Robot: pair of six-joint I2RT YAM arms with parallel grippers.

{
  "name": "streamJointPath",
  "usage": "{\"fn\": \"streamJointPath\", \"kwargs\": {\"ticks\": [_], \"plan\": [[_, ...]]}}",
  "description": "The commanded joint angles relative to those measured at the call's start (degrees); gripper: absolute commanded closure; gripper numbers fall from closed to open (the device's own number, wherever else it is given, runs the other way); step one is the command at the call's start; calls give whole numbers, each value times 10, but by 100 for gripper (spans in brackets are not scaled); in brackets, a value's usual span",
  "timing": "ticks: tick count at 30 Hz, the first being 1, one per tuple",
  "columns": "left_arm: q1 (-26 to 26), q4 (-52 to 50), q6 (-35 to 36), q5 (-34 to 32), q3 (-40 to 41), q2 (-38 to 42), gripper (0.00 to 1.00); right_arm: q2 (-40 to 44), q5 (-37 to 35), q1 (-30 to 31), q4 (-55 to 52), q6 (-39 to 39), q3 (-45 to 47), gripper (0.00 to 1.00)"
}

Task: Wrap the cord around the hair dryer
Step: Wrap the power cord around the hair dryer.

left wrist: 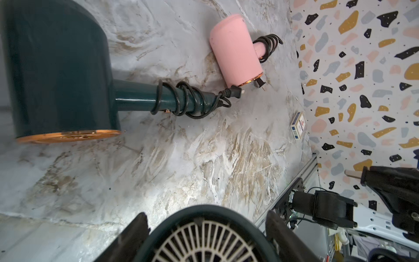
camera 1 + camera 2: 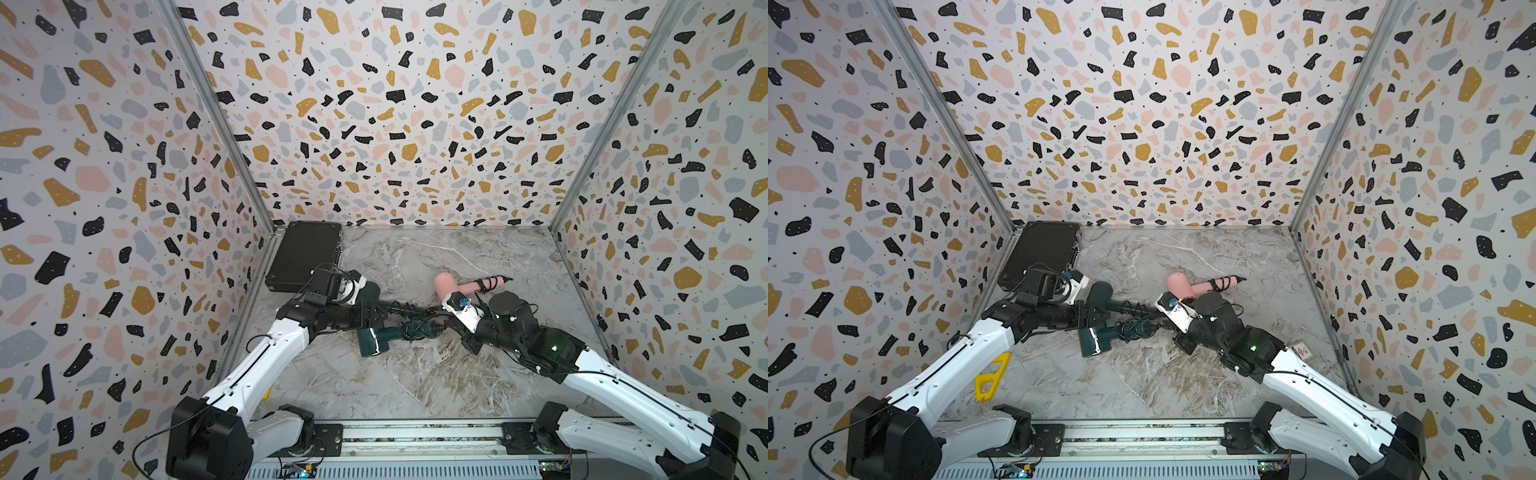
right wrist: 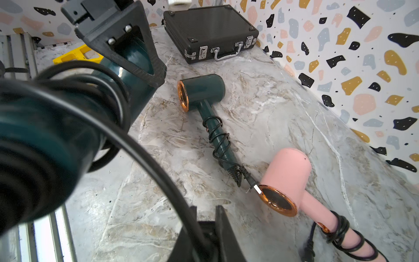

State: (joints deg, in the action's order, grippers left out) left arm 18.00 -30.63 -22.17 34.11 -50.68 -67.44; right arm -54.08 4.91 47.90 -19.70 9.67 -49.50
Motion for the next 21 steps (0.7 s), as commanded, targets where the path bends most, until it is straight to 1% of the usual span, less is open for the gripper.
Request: {"fn": "streamJointPath", "kwargs": {"ticks": [1, 4, 9, 13, 18, 21], "plan": [[-2, -36, 54, 23, -24, -3, 100, 14, 24, -1, -41, 23, -39, 100], [-2, -57, 69, -10, -26, -10, 100, 15, 45, -2, -64, 29, -57, 100], [-2, -67, 76, -58, -23, -22, 100, 2, 85, -1, -82, 23, -74, 100], [1, -73, 84, -89, -24, -26, 100, -35, 101, -1, -89, 24, -82, 100], [33, -106, 105, -142, -31, -32, 100, -105, 118, -1, -114, 27, -120, 100], [39, -114, 108, -171, -31, -36, 100, -132, 140, 0, -135, 26, -148, 100]]}}
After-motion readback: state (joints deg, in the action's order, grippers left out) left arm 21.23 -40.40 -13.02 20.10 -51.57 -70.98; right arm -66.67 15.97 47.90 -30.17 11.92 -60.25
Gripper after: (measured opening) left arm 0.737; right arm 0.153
